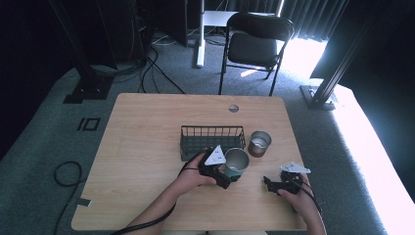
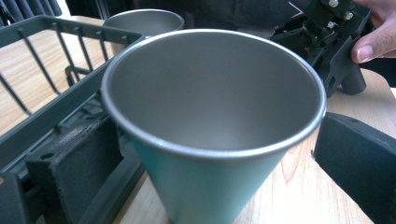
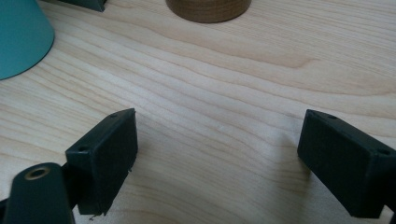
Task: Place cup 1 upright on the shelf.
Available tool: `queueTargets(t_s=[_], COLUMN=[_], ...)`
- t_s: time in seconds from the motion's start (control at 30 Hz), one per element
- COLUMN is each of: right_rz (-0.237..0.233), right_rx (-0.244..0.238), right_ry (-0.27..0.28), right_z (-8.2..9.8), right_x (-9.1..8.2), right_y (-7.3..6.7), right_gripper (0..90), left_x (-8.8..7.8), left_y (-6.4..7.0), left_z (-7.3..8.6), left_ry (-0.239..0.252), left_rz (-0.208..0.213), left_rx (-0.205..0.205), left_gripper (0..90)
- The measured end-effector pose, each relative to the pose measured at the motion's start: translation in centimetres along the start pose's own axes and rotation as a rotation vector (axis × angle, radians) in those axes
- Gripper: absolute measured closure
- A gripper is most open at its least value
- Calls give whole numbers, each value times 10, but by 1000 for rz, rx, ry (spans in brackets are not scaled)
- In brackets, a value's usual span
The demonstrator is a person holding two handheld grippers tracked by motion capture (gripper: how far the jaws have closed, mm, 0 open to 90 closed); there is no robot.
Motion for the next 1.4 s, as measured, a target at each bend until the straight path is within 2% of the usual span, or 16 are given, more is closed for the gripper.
queueTargets(t_s=[0.43,0.57,0.67,0.7,0.77,0.83,0.87,1.07,1.4], right_rz=[0,0,0,0,0,0,0,0,1], right_rx=[0,0,1,0,0,1,0,1,0], right_ry=[0,0,0,0,0,0,0,0,0], right_z=[0,0,0,0,0,0,0,0,0], right_x=[0,0,0,0,0,0,0,0,0], right_y=[0,0,0,0,0,0,0,0,0], right_gripper=[117,117,117,117,117,117,117,117,117], left_x=[14,18,19,19,18,18,19,15,1], left_y=[2,1,0,0,2,2,6,12,19], left_z=[-2,-8,-9,-9,-10,-10,-10,-16,-30], left_ry=[14,22,30,30,32,32,25,32,52], left_rz=[15,-5,-21,-35,-35,-35,-13,23,54], left_rx=[-17,-8,-11,-4,13,13,12,4,19], left_gripper=[12,16,126,131,135,136,136,136,137])
Point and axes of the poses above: each handheld gripper's, and its own axes: x roughly forward along the jaws, z roughly out of its underside, y roughly to its right, the point moved 10 cm from there along x, roughly forward along the jaws, and after that the axes turned 1 degree about x, right-handed, at the moved point
